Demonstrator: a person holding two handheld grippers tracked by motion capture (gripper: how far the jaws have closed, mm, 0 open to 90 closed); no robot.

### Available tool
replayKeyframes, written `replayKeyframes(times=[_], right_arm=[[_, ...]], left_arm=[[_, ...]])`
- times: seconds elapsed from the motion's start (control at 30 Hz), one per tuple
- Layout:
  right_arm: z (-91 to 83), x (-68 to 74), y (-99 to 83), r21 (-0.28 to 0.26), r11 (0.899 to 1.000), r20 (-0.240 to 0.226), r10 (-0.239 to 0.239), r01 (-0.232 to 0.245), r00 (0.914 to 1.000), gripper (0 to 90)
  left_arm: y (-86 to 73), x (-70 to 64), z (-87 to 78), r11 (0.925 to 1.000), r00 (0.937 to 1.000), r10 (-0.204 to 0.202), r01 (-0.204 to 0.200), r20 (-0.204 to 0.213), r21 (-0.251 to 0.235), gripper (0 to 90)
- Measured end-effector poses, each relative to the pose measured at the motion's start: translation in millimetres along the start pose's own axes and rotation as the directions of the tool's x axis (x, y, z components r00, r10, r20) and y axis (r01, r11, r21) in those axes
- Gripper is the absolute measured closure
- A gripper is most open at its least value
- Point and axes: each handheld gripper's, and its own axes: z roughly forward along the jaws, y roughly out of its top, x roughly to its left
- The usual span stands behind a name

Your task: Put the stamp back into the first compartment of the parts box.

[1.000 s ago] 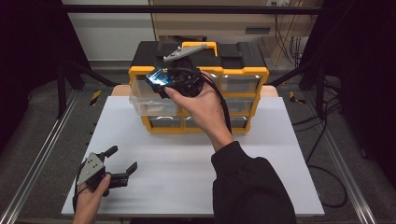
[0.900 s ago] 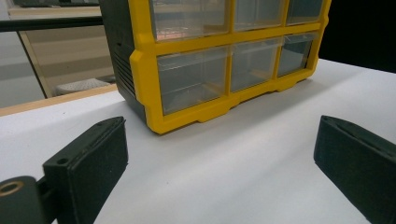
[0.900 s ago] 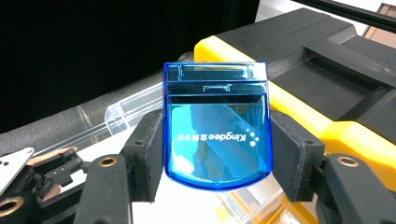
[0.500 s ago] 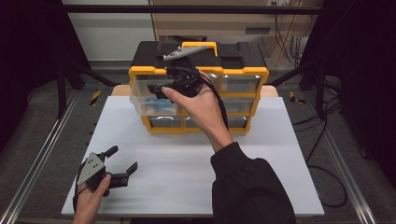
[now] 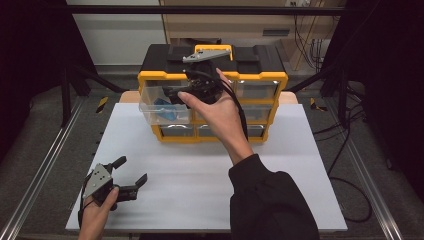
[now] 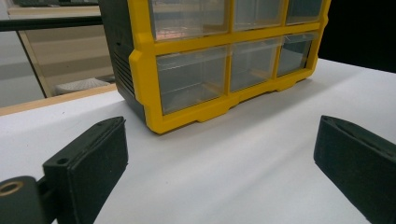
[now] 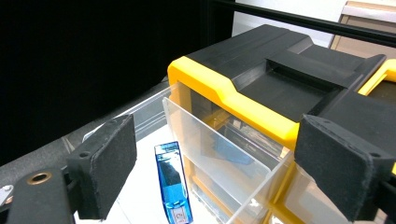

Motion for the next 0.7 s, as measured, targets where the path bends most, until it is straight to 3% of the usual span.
replayKeyframes(times=[0.2, 0.7], right_arm=[[-6.9, -0.4, -3.7, -0.009, 1.0, 0.035, -0.011, 0.012, 0.9993, 12.4], [-28.5, -7.2, -15.7, -0.12, 0.993, 0.105, 0.009, 0.003, 0.9944, 6.0]], left_arm=[[-0.1, -0.2, 0.4, 1.0, 1.0, 0.003, -0.003, -0.001, 0.002, 2.7], [-0.4, -1.3, 1.2, 0.9999, 1.0, 0.009, -0.009, -0.003, 0.007, 2.6]])
